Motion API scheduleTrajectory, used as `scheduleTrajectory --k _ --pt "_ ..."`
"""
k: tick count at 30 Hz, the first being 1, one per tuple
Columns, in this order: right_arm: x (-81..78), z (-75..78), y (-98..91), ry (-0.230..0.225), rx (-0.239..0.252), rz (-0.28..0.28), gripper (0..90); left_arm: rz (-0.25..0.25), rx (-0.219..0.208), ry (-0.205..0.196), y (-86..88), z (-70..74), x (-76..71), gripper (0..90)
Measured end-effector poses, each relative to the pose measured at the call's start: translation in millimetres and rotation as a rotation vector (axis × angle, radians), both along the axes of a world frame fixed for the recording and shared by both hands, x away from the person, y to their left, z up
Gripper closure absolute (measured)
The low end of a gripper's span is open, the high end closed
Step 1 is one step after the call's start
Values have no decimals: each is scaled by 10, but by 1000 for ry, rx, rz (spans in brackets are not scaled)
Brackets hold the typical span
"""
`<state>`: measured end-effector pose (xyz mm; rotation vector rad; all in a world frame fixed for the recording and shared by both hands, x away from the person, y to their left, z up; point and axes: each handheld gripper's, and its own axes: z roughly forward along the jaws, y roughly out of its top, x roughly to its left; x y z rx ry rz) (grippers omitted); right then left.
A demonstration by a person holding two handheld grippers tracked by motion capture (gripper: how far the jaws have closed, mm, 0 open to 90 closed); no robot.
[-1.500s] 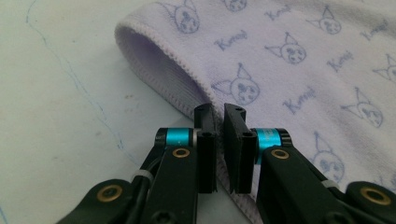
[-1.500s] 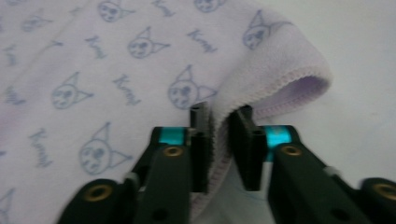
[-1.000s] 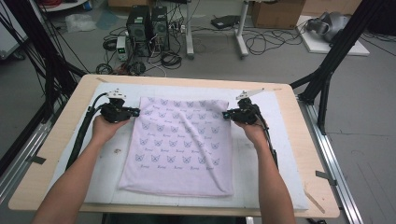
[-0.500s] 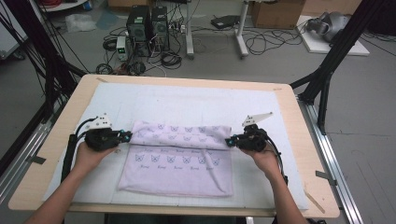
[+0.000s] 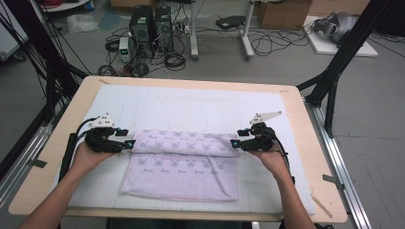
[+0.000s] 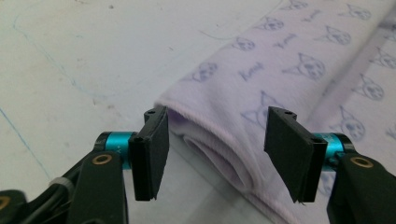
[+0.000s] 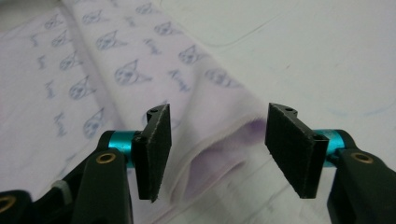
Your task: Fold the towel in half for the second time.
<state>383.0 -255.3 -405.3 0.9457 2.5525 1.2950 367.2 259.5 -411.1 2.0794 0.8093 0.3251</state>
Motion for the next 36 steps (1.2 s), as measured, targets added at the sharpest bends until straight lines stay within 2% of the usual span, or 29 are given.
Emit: scheduleTrajectory --k 4,6,7,9,11,13,14,15,17,19,22,24,27,30,32,33,36 --pt "183 -39 77 29 -9 -10 382 28 -13 33 -81 -39 197 361" --pt "262 -111 113 64 -16 -8 383 42 -16 52 -123 -89 276 373" --pt "276 -138 126 84 -13 -8 390 25 -19 81 -137 -129 319 402" --pt "315 -203 128 141 13 8 479 -18 -10 127 -160 -180 360 579" --pt "332 -242 122 214 53 45 661 -60 -17 125 -172 -184 345 802" --pt "291 -214 140 190 29 77 815 -58 -18 99 -161 -121 300 845" --pt "262 -176 154 171 28 89 836 -59 -20 85 -149 -89 281 848" --pt "240 -145 160 164 29 91 842 -61 -29 70 -131 -42 252 850" --pt "171 -46 172 111 26 101 846 -62 -47 34 -101 62 172 851" --pt "71 71 171 82 38 115 846 -68 -67 -5 -74 162 62 851" --pt "-133 250 142 16 56 136 846 -91 -74 -52 -34 270 -149 850" --pt "-310 334 107 -25 70 154 846 -108 -75 -67 1 283 -325 844" --pt "-629 334 34 -47 101 203 827 -124 -57 -65 83 210 -595 815" --pt "-877 233 -44 -41 84 208 738 -120 -30 -53 163 138 -780 668" --pt "-926 182 -103 -42 72 179 699 -113 -11 -52 172 137 -822 615" --pt "-929 166 -130 -36 92 164 683 -113 0 -53 158 147 -820 577" --pt "-895 147 -95 -52 104 156 627 -124 -5 -54 64 152 -769 537"
